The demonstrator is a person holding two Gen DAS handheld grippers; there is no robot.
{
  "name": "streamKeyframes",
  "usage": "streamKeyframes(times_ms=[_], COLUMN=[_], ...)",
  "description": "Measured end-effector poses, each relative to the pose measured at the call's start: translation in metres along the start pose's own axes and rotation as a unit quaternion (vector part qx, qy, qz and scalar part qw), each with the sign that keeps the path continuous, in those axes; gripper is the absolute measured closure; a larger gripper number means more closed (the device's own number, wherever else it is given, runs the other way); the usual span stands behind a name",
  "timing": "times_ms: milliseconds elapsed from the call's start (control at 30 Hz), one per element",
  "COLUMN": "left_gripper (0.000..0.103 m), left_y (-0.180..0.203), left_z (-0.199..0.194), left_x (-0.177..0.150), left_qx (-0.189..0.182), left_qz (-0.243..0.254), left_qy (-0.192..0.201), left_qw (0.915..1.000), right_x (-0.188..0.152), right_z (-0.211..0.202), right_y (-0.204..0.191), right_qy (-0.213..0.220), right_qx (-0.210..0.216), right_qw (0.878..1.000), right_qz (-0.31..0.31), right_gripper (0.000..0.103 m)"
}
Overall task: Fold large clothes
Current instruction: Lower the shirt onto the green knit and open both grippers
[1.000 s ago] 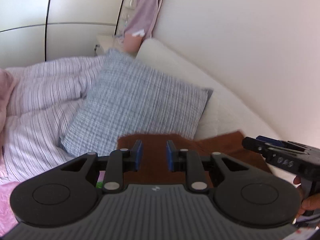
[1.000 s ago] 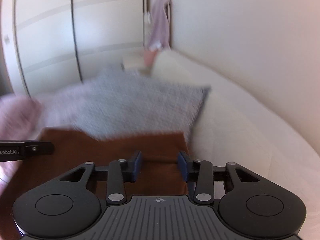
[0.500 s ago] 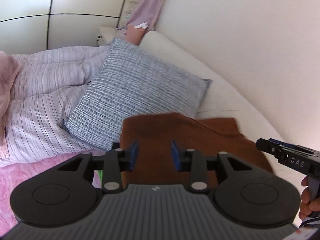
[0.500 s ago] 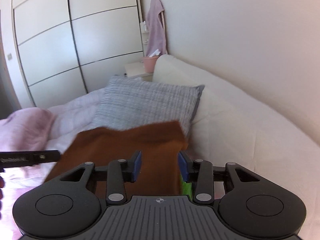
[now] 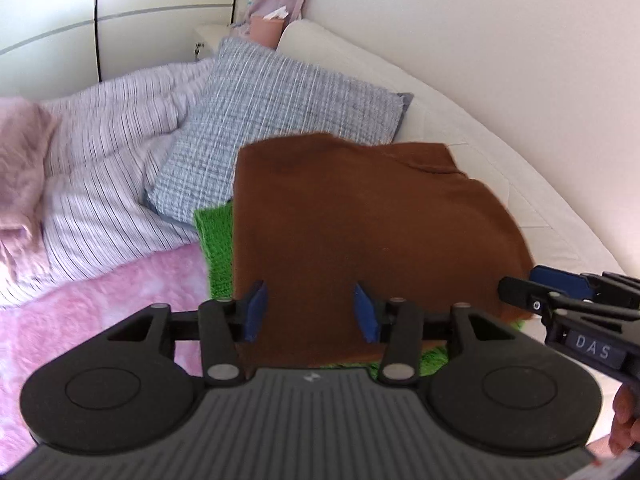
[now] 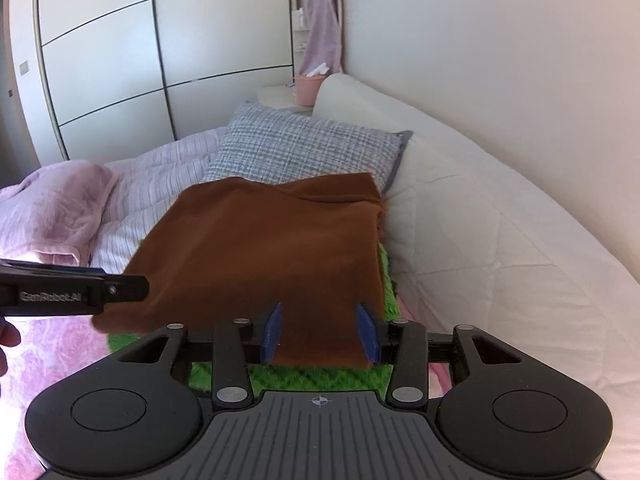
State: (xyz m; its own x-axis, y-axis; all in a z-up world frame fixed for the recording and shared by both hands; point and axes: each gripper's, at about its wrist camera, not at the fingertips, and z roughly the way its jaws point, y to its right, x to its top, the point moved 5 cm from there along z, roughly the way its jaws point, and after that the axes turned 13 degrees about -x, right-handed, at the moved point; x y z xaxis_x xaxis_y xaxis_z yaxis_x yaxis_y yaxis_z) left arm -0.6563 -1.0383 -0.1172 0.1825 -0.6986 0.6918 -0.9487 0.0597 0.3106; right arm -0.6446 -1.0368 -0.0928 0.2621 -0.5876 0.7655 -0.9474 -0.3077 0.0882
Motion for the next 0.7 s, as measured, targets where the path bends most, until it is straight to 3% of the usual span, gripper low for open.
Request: streamKeyframes(times_ms=[67, 200, 333, 500, 633, 700], left_gripper=[0.043, 0.035, 0.018, 0.013, 0.001, 0.001], left_y=[0.008, 0.021, 0.033, 0.046, 0.056, 0.06], left_z=[-0.016, -0.051, -0.085, -0.121, -0.146, -0.156], left_x=[0.0, -0.003, -0.009, -0.02, -0.031, -0.037], left_qx=[-0.001, -0.006, -0.006, 0.0, 0.002, 0.001], left_qz=[0.009, 0.015, 0.022, 0.044, 0.053, 0.047], left_qy=[0.005, 0.015, 0.028, 0.036, 0.045, 0.048], left_qw=[0.9999, 0.9998, 0.9993, 0.9984, 0.9976, 0.9978], right_x=[-0.004, -0.01, -0.012, -0.018, -0.027, -0.034], right_z=[-0.015, -0.051, -0.081, -0.113, -0.131, -0.139], right_y=[0.004, 0.011, 0.017, 0.018, 0.021, 0.023], right_qy=[-0.004, -0.008, -0.016, -0.006, 0.0, -0.002], right_qx=[0.004, 0.023, 0.036, 0.034, 0.017, 0.009], right_qw=[1.0, 0.999, 0.998, 0.999, 0.999, 0.999], right_qz=[0.014, 0.039, 0.047, 0.032, 0.033, 0.035], right_gripper=[0.053, 0.048, 0.046, 0.046, 0.045, 0.045])
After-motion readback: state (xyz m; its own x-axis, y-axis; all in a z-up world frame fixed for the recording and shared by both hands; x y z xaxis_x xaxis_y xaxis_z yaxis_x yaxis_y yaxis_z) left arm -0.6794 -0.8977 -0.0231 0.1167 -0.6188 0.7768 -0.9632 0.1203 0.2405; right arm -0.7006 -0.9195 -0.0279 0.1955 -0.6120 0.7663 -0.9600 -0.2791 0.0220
